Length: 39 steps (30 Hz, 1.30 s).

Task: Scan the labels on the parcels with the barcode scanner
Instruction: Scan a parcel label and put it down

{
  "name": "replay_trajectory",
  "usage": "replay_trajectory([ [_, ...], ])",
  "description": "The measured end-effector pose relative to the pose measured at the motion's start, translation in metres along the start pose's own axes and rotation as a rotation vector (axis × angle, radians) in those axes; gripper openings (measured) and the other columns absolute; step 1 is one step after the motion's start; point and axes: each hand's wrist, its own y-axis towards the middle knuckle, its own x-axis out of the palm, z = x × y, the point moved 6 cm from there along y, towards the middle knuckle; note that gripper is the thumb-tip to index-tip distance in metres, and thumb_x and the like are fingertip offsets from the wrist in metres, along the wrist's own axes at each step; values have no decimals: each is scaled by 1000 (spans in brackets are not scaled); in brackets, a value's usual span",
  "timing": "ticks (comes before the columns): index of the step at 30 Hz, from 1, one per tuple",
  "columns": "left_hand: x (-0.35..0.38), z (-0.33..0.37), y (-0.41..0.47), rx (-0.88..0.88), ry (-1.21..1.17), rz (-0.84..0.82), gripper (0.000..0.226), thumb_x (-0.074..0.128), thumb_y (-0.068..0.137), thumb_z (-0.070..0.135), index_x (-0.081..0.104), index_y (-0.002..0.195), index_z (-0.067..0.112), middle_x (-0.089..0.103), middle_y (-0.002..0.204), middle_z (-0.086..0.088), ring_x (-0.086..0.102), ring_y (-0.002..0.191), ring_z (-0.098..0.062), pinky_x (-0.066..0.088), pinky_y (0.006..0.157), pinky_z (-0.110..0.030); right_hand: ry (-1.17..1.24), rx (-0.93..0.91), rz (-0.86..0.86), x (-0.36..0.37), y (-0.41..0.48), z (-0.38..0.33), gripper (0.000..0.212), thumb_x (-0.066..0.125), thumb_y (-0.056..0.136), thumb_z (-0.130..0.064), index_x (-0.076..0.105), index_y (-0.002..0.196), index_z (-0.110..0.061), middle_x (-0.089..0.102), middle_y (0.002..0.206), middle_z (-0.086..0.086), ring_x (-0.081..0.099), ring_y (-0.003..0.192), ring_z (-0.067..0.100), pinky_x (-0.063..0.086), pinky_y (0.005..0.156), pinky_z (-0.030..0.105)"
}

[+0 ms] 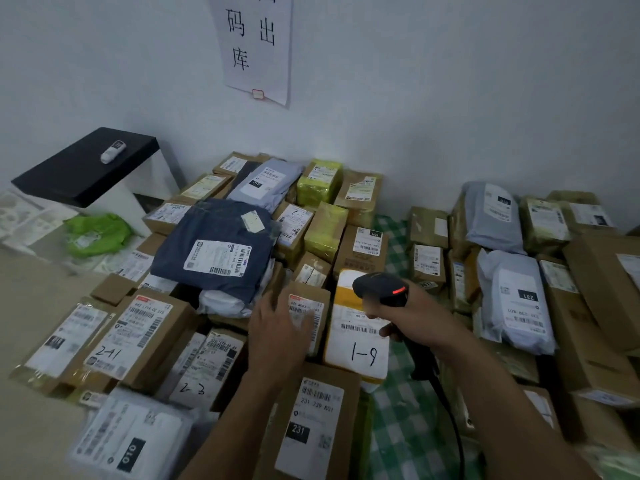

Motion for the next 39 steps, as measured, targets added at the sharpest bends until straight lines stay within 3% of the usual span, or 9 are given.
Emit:
replay_trajectory([
  [4, 16, 52, 8, 162, -76, -43, 58, 63, 97, 39, 44, 149, 24, 35, 158, -7, 25, 149, -27, 33, 118, -48, 31, 35, 77, -24, -1, 12, 42, 79, 92, -35, 61, 130, -33, 79, 100, -1, 75, 72, 16, 54, 61, 25],
  [9, 66, 135, 35, 345, -169, -249, 38, 66, 99, 31, 62, 135, 19, 55, 141, -2, 53, 127, -20, 44, 106, -34, 88, 49, 235, -82, -10, 29, 32, 75, 93, -37, 65, 124, -35, 79, 94, -3, 76, 75, 18, 56, 66, 31],
  [18, 199, 224, 116, 155, -269, -569, 38, 60, 101, 17, 57, 137, 6, 60, 142, -11, 55, 133, -29, 41, 104, -27, 210, 129, 453, -182, 6, 90, 33, 80, 89, -37, 68, 120, -38, 80, 100, -5, 77, 92, 21, 61, 85, 43],
  [21, 242, 228, 140, 143, -199, -578, 37, 59, 101, 26, 60, 135, 12, 61, 141, -11, 55, 131, -29, 32, 96, -21, 228, 171, 488, -200, 22, 109, 39, 82, 87, -41, 64, 122, -39, 78, 103, -4, 77, 89, 19, 62, 85, 48],
  [25, 290, 209, 170, 1, -168, -499, 61, 52, 95, 48, 48, 146, 16, 48, 150, -13, 44, 138, -33, 27, 114, -34, 248, 207, 476, -209, 40, 126, 45, 80, 89, -41, 60, 130, -36, 76, 108, -2, 75, 92, 19, 61, 73, 37],
  [29, 315, 206, 177, -212, -386, -514, 60, 72, 95, 25, 46, 146, 10, 56, 146, -10, 53, 135, -30, 40, 102, -28, 268, 211, 496, -214, 52, 138, 64, 85, 72, -57, 62, 127, -34, 76, 105, -1, 75, 92, 21, 56, 66, 28],
  [32, 319, 205, 174, -361, -514, -488, 54, 66, 99, 11, 41, 147, 7, 56, 147, -14, 54, 135, -31, 43, 107, -32, 291, 203, 493, -219, 56, 140, 49, 83, 82, -45, 62, 124, -32, 76, 103, 1, 75, 93, 25, 56, 66, 27],
  [35, 321, 206, 167, -374, -581, -427, 48, 62, 101, 12, 37, 143, 13, 58, 142, -12, 57, 129, -30, 44, 97, -28, 296, 215, 490, -223, 55, 142, 48, 83, 82, -47, 61, 122, -35, 77, 103, -3, 76, 92, 23, 56, 67, 28],
  [39, 327, 206, 164, -350, -672, -390, 44, 68, 98, 16, 38, 130, 22, 60, 139, -11, 61, 123, -29, 51, 107, -42, 303, 228, 491, -223, 55, 146, 51, 83, 82, -45, 59, 125, -34, 74, 110, -2, 75, 97, 21, 56, 67, 25],
])
